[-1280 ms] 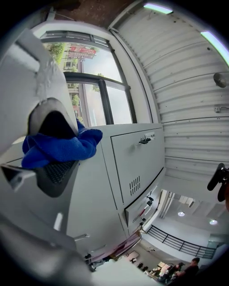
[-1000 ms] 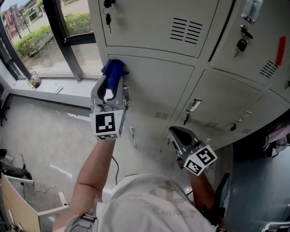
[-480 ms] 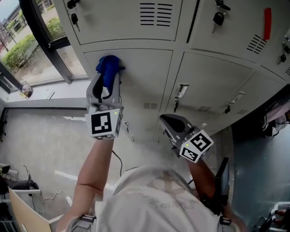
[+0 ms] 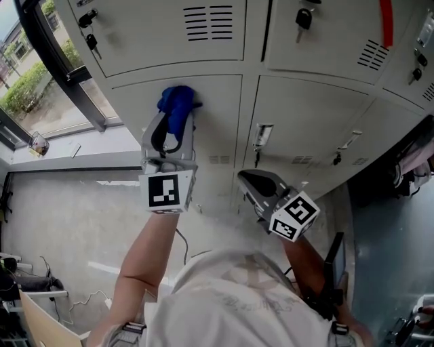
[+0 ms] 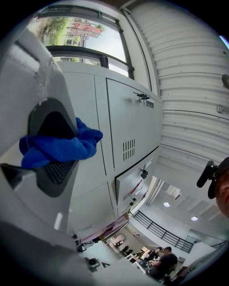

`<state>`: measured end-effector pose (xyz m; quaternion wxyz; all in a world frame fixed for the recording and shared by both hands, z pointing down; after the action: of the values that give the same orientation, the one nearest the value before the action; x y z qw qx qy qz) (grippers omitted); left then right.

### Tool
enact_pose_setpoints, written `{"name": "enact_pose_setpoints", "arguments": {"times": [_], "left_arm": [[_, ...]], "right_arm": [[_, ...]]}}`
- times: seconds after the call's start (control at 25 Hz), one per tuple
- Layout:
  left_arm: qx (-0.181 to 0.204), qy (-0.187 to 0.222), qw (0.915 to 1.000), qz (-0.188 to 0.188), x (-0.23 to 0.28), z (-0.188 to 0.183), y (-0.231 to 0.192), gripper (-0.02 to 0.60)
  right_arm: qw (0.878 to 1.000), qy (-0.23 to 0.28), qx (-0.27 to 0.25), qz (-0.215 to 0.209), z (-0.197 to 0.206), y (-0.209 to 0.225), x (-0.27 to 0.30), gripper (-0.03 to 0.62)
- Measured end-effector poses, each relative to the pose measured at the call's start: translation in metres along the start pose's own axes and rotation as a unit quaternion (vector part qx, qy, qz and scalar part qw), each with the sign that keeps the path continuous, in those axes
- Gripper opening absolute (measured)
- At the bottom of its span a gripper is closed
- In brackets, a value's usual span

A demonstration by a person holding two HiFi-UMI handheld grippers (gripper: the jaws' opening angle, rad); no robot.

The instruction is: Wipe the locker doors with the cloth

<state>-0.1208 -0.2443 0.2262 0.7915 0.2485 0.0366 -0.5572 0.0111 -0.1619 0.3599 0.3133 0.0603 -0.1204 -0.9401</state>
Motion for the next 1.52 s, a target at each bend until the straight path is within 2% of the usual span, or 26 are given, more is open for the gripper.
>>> {"name": "enact_pose_setpoints", "arguments": {"times": [0.32, 0.4, 0.52, 0.6, 0.8, 1.04, 1.24, 1.4, 1.52], "left_arm": [[-0.021, -0.001, 0.9993, 0.031, 0.009, -0.005, 0.029, 0.138], [-0.026, -0.008, 0.9991, 0.031, 0.012, -0.007, 0.026, 0.138], [0.016, -0.004, 0.9986, 0.051, 0.02, -0.019, 0.027, 0.138], [0.013, -0.001, 0.9975, 0.069, 0.025, -0.02, 0.044, 0.138], [0.005, 0.0, 0.9974, 0.072, 0.027, -0.014, 0.059, 0.138], [0.002, 0.003, 0.9944, 0.106, 0.031, -0.011, 0.09, 0.138], [0.014, 0.002, 0.995, 0.099, 0.032, -0.017, 0.097, 0.138], [0.035, -0.008, 0.9888, 0.145, 0.032, -0.014, 0.125, 0.137], [0.044, -0.002, 0.9873, 0.152, 0.038, -0.019, 0.133, 0.135]], "right_arm": [[1.0, 0.001, 0.001, 0.011, -0.001, 0.007, -0.007, 0.008], [1.0, 0.002, -0.007, 0.001, -0.005, 0.011, 0.003, 0.008], [1.0, 0.002, -0.015, -0.007, -0.018, 0.011, 0.012, 0.008], [1.0, -0.005, -0.014, 0.004, -0.019, 0.012, 0.001, 0.008], [1.0, -0.015, -0.007, 0.009, -0.01, 0.011, -0.009, 0.008], [1.0, -0.021, -0.005, 0.019, 0.0, 0.015, -0.019, 0.008], [1.0, -0.023, -0.006, 0.015, -0.004, 0.023, -0.031, 0.008], [0.999, -0.013, 0.018, 0.025, 0.005, 0.019, -0.039, 0.008], [0.999, -0.015, 0.018, 0.023, 0.005, 0.023, -0.042, 0.008]]}}
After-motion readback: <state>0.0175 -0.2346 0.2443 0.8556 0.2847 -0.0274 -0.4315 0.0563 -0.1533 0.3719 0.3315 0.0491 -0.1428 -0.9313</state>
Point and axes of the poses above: the fingertips, and each gripper's own axes: x forward along the fingers, y to its right, z out of its underside, the point moved 2 cm from there along -x, backward along the fingers, and after that the axes turned 7 degrees about x, right-handed, at the moved point
